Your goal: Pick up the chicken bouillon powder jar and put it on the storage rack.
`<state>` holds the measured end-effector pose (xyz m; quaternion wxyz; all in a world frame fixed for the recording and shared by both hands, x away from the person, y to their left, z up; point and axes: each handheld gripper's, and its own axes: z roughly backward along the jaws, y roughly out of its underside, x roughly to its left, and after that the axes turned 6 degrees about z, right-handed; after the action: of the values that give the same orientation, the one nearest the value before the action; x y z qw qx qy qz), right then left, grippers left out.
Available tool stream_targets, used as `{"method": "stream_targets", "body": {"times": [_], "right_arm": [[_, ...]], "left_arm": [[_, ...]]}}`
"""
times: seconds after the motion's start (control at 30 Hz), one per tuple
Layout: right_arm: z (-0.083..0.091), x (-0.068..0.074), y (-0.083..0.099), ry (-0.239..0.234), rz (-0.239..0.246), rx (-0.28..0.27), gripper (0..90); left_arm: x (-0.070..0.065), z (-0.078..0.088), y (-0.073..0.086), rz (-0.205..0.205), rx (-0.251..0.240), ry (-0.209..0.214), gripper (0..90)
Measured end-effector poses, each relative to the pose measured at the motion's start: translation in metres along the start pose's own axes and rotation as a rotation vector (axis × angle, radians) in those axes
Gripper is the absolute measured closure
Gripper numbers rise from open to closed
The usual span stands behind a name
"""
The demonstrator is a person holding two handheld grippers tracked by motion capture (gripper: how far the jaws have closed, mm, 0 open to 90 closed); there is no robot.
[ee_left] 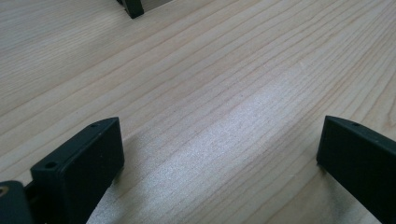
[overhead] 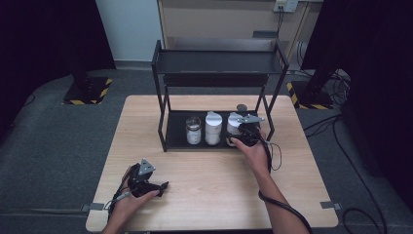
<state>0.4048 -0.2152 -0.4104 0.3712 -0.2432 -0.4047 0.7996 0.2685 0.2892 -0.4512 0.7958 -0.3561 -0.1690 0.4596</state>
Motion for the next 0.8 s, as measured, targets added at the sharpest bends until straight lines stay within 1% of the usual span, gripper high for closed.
{"method": "stream_targets", "body": {"times": [0.37,0.5,0.67,0.8], "right_arm": [[0.0,-0.0021,-0.0011,-0.009,-0.004,0.006,30.7],[-0.0005,-0.0035,-0.001,-0.018,-0.016,0.007,28.7],[-0.0013,-0.0037,-0.0008,-0.019,-0.014,0.01,28.6],[-0.0016,-0.0043,0.0001,-0.021,-0.019,0.012,24.5]], "left_arm": [[-0.0002,0.0,0.0001,0.0,0.0,0.0,0.0],[-0.0002,0.0,0.0001,0.001,0.0,0.0,0.0],[-0.0001,0.0,0.0001,0.001,0.0,0.0,0.0],[-0.0001,0.0,0.0001,0.0,0.0,0.001,0.0]]}}
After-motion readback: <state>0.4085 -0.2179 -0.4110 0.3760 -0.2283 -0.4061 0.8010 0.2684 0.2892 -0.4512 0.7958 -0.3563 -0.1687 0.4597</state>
